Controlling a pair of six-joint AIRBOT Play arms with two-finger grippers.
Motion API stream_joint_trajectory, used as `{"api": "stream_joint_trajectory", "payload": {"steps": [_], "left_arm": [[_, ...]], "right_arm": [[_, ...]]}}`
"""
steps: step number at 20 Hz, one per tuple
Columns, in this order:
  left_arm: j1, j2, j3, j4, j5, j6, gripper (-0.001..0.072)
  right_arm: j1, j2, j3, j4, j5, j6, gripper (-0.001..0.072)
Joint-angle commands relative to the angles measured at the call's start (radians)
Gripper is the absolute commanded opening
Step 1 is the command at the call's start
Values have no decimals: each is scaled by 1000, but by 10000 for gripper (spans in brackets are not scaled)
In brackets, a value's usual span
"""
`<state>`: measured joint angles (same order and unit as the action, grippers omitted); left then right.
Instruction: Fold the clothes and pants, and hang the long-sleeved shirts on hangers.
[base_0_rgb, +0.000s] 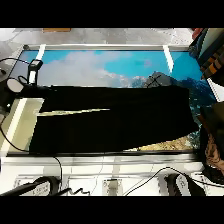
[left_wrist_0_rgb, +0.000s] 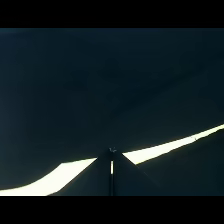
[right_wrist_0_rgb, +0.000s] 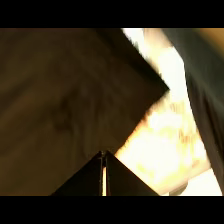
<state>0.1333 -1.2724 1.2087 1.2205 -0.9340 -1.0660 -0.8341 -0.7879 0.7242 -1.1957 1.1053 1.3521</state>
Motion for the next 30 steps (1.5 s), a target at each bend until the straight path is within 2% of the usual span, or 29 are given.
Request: {"api": "stream_joint_trajectory", "payload": {"steps": [1, 2, 3, 5, 6, 8, 9, 11, 12, 14, 16, 18, 20, 21, 23, 24, 25, 26, 30], "left_arm": [[59, 58, -67, -63, -10, 8, 8], [75, 62, -76, -63, -21, 7, 9], [85, 62, -82, -63, -22, 5, 9], [93, 61, -89, -63, -23, 4, 21], [93, 61, -89, -63, -24, 4, 96], [91, 61, -89, -64, -24, 3, 570], [91, 61, -89, -63, -24, 0, 638], [103, 63, -89, -63, -24, -5, 599], [114, 64, -89, -63, -25, -5, 546], [140, 69, -89, -63, -29, -37, 544], [173, 73, -89, -63, -52, -59, 544], [216, 73, -89, -62, -104, -63, 544], [279, 73, -89, -62, -169, -99, 544], [316, 73, -89, -62, -200, -106, 544], [410, 73, -89, -63, -258, -142, 544], [464, 73, -89, -63, -294, -163, 544], [512, 73, -89, -63, -332, -171, 544], [565, 73, -89, -63, -365, -177, 544], [769, 87, -145, -63, -447, -203, 544]], "right_arm": [[-63, 73, -169, 33, 72, 47, 142], [-63, 70, -206, 79, 42, 52, 463], [-63, 61, -236, 137, 0, 74, 583], [-63, 19, -258, 195, -79, 138, 583], [-63, -13, -256, 211, -106, 160, 583], [-63, -92, -256, 259, -154, 159, 584], [-63, -132, -256, 279, -182, 158, 584], [-63, -214, -256, 295, -245, 158, 584], [-63, -248, -256, 294, -279, 158, 582], [-63, -312, -256, 294, -363, 156, 578], [-63, -361, -255, 320, -427, 118, 544], [-63, -389, -253, 434, -462, -42, 539], [-63, -407, -254, 560, -466, -179, 461], [-63, -409, -254, 590, -467, -212, 399], [-63, -407, -254, 599, -470, -267, 343], [-63, -405, -253, 597, -469, -285, 193], [-63, -405, -253, 597, -467, -286, 78], [-63, -405, -254, 597, -464, -286, 19], [-63, -405, -253, 597, -435, -288, 18]]}}
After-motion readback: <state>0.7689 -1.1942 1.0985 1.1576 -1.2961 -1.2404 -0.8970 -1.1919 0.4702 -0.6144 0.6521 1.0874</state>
